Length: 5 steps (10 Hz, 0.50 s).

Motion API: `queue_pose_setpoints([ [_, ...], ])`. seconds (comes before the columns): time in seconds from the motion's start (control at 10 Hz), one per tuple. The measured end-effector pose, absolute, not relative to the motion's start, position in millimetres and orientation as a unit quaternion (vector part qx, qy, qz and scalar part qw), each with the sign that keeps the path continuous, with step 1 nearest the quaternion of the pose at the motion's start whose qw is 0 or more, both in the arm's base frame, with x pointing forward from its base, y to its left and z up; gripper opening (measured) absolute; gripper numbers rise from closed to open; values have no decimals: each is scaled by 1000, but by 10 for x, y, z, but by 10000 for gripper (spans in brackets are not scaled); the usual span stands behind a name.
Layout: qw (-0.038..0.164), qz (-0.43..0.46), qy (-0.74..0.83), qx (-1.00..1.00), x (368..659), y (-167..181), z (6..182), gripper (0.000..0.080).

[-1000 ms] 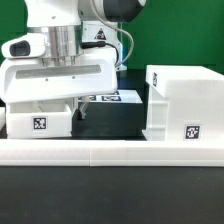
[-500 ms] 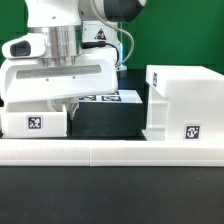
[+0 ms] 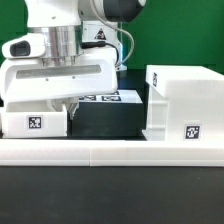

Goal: Assemble drawer

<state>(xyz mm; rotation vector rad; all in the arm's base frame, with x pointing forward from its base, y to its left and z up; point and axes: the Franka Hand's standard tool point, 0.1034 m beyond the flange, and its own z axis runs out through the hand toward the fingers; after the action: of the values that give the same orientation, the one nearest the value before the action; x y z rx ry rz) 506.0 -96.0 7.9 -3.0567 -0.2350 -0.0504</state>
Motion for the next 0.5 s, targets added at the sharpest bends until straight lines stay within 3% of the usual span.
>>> queue_pose_setpoints([
  [0.3, 66, 22, -138, -988, 5041, -745, 244, 44],
  [0.5, 68, 23, -146, -987, 5019, -752, 227, 44],
])
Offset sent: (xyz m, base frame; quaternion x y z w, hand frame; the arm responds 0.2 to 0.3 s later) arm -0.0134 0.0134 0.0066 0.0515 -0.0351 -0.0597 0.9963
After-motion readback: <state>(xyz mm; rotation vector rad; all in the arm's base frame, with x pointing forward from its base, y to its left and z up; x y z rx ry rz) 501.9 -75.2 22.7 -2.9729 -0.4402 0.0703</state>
